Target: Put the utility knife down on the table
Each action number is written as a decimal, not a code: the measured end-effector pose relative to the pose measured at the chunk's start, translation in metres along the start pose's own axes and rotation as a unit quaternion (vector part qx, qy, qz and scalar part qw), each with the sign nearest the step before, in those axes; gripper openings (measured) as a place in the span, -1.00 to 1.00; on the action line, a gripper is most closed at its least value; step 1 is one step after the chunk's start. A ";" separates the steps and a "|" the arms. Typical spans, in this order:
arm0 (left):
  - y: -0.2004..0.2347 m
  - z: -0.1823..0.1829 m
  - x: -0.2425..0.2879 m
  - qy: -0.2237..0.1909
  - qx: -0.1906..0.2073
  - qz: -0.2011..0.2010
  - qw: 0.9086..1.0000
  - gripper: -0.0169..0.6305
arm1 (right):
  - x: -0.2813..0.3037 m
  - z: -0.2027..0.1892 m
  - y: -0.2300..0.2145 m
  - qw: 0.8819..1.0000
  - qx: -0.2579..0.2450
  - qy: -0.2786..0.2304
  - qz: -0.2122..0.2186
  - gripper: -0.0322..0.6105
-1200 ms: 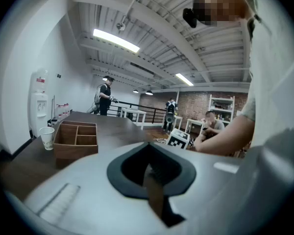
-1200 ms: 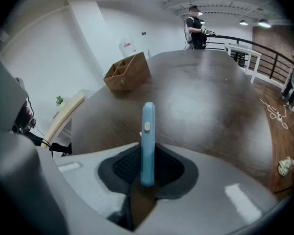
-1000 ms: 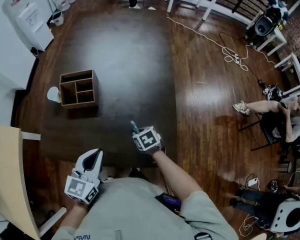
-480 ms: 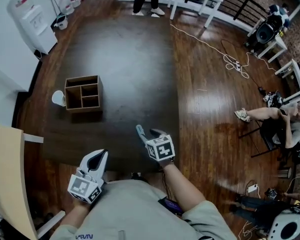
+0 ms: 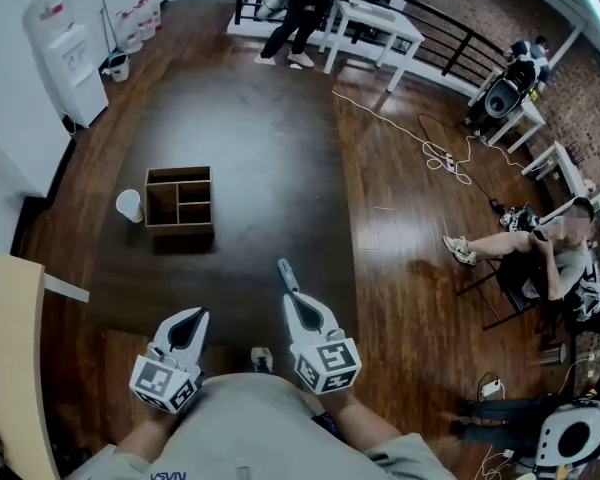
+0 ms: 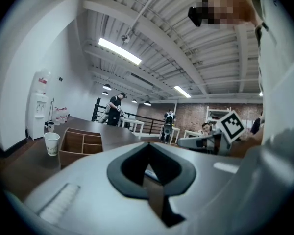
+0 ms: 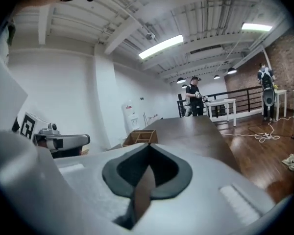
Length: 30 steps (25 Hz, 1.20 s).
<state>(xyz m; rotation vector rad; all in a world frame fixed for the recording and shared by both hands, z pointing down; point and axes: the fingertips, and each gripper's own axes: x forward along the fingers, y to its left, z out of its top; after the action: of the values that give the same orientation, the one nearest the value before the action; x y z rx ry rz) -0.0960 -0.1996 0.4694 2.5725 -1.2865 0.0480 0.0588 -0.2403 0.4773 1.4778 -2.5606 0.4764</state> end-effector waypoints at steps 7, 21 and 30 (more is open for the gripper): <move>-0.023 0.033 -0.054 -0.054 0.011 -0.037 0.998 -0.96 | -0.055 0.024 0.054 0.998 -0.001 -0.054 -0.036 -0.89; -0.108 0.018 -0.131 -0.072 0.025 -0.075 0.994 -0.98 | -0.170 0.018 0.120 0.994 -0.028 -0.095 -0.043 -0.89; -0.198 0.003 -0.146 -0.084 0.015 -0.070 0.994 -0.98 | -0.253 -0.020 0.123 0.995 -0.036 -0.096 -0.003 -0.89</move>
<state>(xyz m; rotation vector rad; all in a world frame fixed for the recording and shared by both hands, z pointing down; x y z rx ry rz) -0.0284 0.0268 0.4019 2.7355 -1.1625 -0.1813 0.0796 0.0307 0.4007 1.5769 -2.6845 0.2483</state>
